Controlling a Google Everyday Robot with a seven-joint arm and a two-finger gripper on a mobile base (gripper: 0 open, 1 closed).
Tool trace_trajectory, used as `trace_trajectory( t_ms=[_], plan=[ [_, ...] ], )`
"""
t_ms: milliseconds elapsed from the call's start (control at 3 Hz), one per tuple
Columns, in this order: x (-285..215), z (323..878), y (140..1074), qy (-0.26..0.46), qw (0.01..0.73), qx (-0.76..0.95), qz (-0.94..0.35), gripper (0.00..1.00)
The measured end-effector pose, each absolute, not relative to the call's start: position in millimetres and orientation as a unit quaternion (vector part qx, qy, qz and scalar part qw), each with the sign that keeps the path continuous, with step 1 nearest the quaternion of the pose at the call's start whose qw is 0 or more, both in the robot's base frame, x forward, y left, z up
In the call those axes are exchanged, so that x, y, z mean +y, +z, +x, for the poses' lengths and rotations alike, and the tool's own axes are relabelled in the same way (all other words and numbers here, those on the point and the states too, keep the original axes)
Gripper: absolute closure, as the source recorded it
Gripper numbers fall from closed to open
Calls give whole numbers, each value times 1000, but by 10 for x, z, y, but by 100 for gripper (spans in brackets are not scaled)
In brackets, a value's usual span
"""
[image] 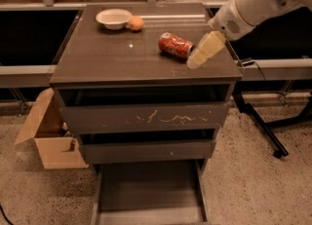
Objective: Place coke can into bottom drawer
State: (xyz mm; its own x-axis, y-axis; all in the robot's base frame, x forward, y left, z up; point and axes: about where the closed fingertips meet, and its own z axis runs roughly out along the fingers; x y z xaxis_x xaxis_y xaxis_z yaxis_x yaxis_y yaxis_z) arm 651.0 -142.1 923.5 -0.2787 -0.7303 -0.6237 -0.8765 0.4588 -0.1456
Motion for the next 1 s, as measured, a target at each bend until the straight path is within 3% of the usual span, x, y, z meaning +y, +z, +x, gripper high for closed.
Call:
trace_trajectory(
  t_ms=[1000],
  plan=[
    [-1227,7489,8717,134,351,820,-431,0]
  ],
)
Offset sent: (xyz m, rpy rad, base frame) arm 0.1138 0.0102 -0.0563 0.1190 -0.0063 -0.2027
